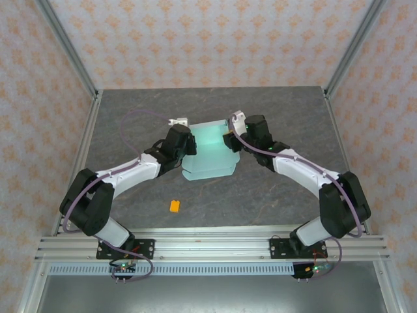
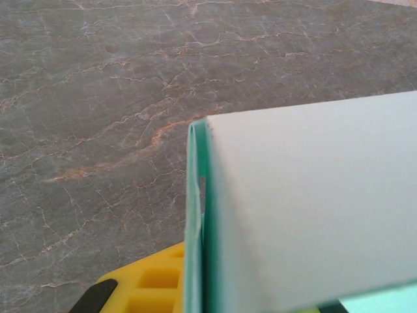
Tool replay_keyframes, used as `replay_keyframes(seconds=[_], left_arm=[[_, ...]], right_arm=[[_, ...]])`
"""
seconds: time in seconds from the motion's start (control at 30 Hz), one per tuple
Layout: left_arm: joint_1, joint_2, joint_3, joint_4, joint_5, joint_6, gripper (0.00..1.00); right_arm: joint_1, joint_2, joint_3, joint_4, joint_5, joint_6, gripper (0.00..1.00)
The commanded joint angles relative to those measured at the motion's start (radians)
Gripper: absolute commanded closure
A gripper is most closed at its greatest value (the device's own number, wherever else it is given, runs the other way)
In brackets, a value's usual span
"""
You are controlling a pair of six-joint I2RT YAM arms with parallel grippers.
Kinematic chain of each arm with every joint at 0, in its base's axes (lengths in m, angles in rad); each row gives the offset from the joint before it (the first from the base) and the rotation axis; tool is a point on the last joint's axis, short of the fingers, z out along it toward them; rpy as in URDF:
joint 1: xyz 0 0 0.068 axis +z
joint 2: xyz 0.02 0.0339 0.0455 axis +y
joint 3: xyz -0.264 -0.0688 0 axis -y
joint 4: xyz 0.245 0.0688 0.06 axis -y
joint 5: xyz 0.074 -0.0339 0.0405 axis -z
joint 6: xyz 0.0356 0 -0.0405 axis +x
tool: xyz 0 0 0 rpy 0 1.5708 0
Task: Fold the paper box
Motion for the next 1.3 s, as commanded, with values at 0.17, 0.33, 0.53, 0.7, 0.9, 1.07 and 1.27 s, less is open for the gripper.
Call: replay_keyframes(seconds=[0.17,0.33,0.53,0.7,0.9,1.07,1.27], left_arm=[[-0.035,0.011,0.036,-0.004,0.029,0.014,1.0],[-0.04,0.018,0.046,-0.017,0.003,0.005,1.0],[-0.04,0.016,0.044,-0.034,-0.043,-0.007,1.0],[-0.041,0.009,0.031,-0.03,-0.063,-0.018,1.0],[-0.041,0.008,0.027,-0.029,-0.069,-0.023,1.0],[-0.041,0.006,0.02,-0.029,-0.075,-0.021,1.0],[-0.04,0.008,0.024,-0.033,-0.082,-0.014,1.0]], right_arm=[[0.119,0.031,0.05,-0.003,0.557,0.116,0.8],[0.2,0.102,0.113,-0.091,0.864,0.184,0.82],[0.232,0.144,0.162,-0.159,1.048,0.228,0.83],[0.232,0.166,0.178,-0.18,1.137,0.246,0.82],[0.232,0.216,0.245,-0.283,1.198,0.346,0.8],[0.232,0.226,0.279,-0.324,1.16,0.4,0.79],[0.215,0.135,0.218,-0.235,0.886,0.357,0.69]])
